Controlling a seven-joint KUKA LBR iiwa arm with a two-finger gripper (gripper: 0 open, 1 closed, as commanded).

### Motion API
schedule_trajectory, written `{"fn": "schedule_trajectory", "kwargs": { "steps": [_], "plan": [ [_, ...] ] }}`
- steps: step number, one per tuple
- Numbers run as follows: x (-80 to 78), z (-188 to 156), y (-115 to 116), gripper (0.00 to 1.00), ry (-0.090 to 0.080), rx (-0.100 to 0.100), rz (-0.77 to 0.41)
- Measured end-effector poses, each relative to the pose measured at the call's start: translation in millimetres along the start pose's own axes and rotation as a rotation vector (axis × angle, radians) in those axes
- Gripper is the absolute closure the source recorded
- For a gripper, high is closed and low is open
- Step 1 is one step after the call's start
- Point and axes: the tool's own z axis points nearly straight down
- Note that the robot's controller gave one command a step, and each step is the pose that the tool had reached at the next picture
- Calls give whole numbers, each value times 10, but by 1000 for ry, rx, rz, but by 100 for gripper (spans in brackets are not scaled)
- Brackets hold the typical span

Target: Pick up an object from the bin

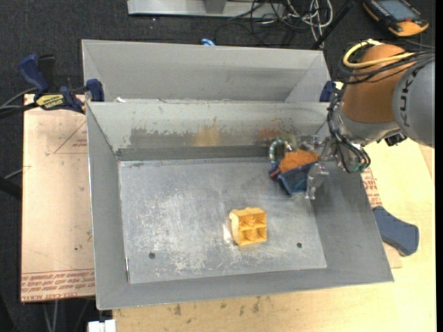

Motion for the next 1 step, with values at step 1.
{"fn": "schedule_trajectory", "kwargs": {
  "steps": [1],
  "plan": [
    [-1, 0, 1, 100, 0, 0, 0]
  ]
}}
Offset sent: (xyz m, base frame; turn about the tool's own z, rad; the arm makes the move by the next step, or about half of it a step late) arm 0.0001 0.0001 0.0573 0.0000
